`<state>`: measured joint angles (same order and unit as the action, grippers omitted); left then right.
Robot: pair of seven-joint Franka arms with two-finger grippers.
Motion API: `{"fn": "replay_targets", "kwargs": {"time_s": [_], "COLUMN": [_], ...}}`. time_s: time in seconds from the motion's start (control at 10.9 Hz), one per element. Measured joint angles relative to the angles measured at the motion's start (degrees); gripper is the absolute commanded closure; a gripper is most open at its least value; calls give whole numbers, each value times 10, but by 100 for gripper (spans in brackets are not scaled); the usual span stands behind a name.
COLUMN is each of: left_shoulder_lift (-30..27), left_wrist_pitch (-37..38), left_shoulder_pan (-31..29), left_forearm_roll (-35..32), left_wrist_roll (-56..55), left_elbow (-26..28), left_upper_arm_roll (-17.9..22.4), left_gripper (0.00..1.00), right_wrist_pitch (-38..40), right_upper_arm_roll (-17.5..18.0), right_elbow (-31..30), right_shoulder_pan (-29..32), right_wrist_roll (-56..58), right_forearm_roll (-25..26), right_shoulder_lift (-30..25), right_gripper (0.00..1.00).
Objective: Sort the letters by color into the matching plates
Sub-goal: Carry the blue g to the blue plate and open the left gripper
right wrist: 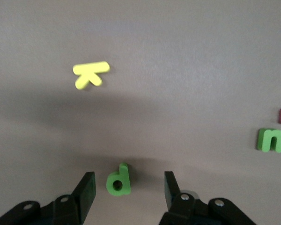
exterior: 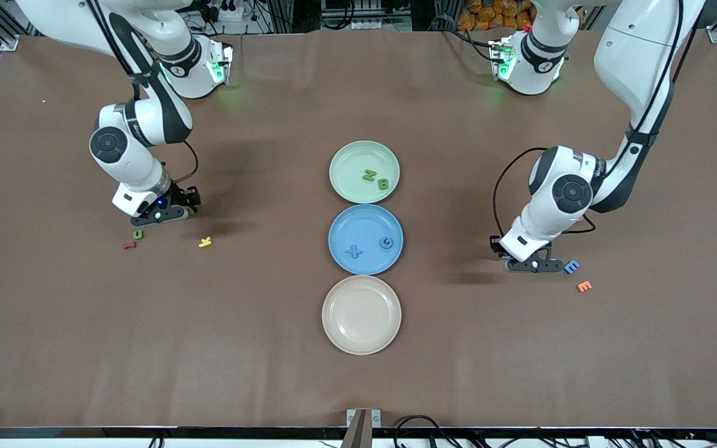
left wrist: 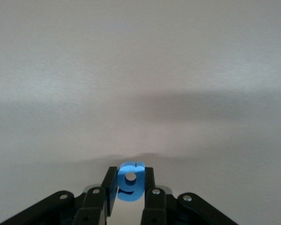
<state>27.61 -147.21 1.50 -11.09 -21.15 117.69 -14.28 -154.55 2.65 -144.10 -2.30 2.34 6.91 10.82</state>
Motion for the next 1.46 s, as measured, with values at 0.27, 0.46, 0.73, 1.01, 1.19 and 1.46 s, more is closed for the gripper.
{"fn": "replay_targets", "kwargs": {"time_s": [0.27, 0.46, 0.73, 1.01, 1.19, 1.46], "left_shoulder_lift": [-18, -24, -25, -20, -6, 25], "left_wrist_pitch": [29, 67, 88, 91, 91, 91], "left_shoulder_pan": [1, 3, 33, 79, 110, 156], "left_forearm_roll": [0, 0, 0, 0, 0, 0], "left_wrist_roll": [-55, -98, -166, -230, -270, -323], "left_elbow": [-7, -29, -55, -81, -111, -164], "left_upper_arm_roll": [-36, -67, -85, -87, -87, -87], "left_gripper": [100, 100, 100, 100, 100, 100], "right_wrist_pitch": [-33, -38, -46, -60, -60, -60], "right_upper_arm_roll": [-2, -2, -1, -1, -1, -6], "right_elbow": [-23, -25, -26, -26, -26, -26], "right_shoulder_pan": [-2, -6, -12, -17, -18, -18], "right_wrist_roll": [4, 5, 5, 5, 7, 26], "right_forearm_roll": [0, 0, 0, 0, 0, 0], "right_shoulder_lift": [7, 14, 24, 36, 37, 38], "right_gripper": [35, 36, 41, 48, 57, 81]}}
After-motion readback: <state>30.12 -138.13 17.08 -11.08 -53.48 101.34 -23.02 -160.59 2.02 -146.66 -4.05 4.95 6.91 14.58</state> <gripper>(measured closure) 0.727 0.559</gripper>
